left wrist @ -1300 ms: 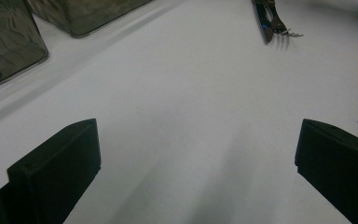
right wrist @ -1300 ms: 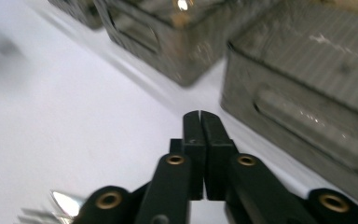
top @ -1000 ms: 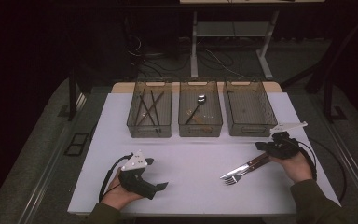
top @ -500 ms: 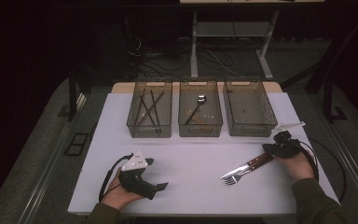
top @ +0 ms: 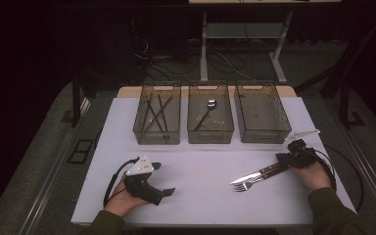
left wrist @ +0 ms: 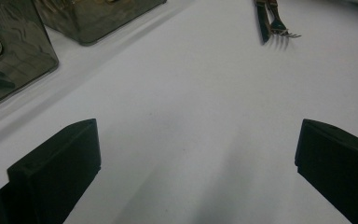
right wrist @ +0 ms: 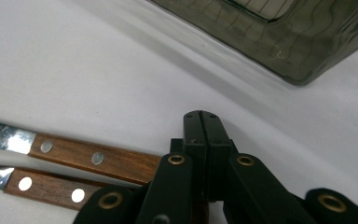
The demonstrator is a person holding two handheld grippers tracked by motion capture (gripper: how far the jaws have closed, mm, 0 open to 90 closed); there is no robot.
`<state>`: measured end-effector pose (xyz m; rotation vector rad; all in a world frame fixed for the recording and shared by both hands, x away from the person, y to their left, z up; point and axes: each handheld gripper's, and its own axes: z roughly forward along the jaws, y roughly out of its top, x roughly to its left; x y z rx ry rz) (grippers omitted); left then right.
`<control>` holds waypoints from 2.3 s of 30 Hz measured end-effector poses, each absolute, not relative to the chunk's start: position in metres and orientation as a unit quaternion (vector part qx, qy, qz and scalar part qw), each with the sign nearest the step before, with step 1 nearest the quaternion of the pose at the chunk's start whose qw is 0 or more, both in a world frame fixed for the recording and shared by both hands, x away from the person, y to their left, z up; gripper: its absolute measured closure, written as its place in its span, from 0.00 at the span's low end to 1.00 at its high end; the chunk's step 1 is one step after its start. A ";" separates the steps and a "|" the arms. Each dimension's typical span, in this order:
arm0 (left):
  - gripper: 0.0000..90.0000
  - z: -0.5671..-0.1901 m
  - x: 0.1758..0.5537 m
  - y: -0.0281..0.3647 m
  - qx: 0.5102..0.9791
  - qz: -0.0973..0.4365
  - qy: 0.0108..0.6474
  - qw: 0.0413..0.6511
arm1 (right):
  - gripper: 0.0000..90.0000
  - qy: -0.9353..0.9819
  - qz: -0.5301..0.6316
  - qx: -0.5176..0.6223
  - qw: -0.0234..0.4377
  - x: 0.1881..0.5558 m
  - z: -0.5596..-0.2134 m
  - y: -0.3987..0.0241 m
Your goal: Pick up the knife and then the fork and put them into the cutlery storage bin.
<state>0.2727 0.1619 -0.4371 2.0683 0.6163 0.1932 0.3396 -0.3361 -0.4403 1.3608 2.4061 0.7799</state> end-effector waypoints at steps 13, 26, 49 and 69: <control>0.00 -0.438 0.270 0.163 0.844 0.077 0.257 0.464 | 1.00 0.842 0.260 0.456 0.126 0.322 -0.438 -0.339; 0.00 -0.438 0.269 0.163 0.844 0.077 0.256 0.466 | 1.00 0.856 0.255 0.436 0.107 0.301 -0.436 -0.339; 0.00 -0.438 0.269 0.163 0.842 0.074 0.256 0.469 | 0.78 0.883 0.321 0.334 0.076 0.311 -0.430 -0.299; 0.00 -0.438 0.269 0.162 0.844 0.074 0.254 0.466 | 0.86 0.908 0.302 0.276 0.087 0.314 -0.442 -0.292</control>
